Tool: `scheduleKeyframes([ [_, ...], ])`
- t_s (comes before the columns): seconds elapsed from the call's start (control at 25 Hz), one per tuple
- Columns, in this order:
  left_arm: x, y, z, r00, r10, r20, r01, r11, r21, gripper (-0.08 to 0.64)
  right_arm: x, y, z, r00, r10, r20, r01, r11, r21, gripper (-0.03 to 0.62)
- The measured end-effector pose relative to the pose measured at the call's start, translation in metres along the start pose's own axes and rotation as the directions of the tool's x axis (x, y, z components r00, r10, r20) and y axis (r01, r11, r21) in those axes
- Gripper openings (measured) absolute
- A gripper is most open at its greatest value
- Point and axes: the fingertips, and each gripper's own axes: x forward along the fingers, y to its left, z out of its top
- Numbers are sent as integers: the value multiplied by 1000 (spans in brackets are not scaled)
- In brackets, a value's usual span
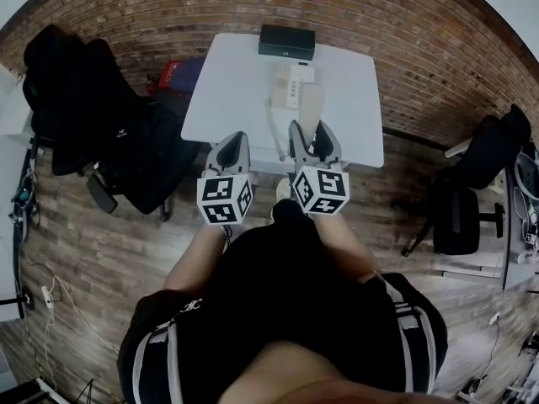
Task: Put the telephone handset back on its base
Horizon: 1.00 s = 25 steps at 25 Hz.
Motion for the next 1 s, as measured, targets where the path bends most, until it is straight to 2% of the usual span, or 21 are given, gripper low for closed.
scheduleKeyframes([
  [0.4,38,15,-2,1000,3,-15,-3,1000,-1,2,41,-14,-9,1000,4,-3,-4,1000,18,199],
  [0.72,100,30,7,999,2,-42,-2,1000,-4,2,103,-36,-17,999,12,-48,-10,999,43,199],
  [1.0,160,47,13,997,22,-79,-25,999,-35,2,164,-64,-24,993,26,-114,-18,998,65,199],
])
